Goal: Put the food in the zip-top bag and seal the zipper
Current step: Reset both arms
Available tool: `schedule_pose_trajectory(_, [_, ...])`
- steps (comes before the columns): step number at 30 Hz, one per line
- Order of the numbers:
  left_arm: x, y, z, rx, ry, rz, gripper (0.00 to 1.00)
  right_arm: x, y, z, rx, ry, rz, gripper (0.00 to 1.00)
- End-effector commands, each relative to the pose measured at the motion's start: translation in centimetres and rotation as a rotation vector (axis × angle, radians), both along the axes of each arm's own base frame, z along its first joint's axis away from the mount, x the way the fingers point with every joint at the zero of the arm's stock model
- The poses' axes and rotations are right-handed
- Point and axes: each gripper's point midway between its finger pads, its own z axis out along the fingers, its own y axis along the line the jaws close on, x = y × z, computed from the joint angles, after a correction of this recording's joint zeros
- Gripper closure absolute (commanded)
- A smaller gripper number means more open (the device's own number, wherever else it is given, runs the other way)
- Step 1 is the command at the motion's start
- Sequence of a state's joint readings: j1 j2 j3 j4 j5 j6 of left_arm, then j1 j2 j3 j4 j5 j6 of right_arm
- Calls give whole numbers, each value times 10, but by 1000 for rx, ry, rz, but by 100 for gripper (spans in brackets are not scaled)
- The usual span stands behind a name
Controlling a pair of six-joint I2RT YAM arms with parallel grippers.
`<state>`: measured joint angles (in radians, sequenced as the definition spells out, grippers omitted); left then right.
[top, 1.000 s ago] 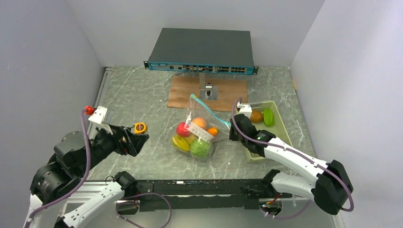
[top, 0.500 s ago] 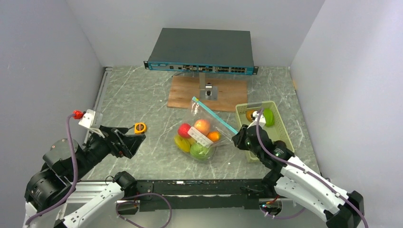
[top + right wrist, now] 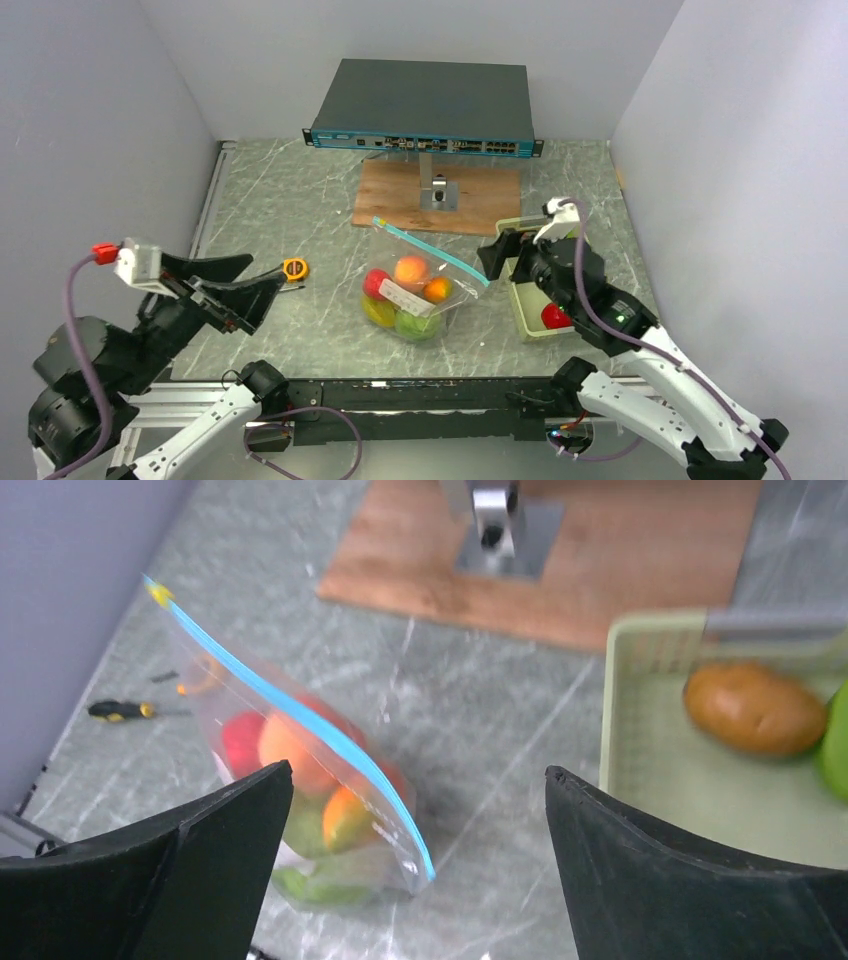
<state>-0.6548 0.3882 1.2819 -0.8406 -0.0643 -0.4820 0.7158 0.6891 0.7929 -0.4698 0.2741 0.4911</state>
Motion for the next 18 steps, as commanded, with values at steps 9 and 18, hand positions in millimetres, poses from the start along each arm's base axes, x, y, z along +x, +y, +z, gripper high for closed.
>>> schedule_pose_trajectory(9, [-47, 49, 124, -166, -523, 78, 0, -15, -69, 194, -15, -480, -141, 0])
schedule_pose_trajectory(18, [-65, 73, 135, -188, -608, 141, 0, -30, -107, 231, 45, -546, -277, 0])
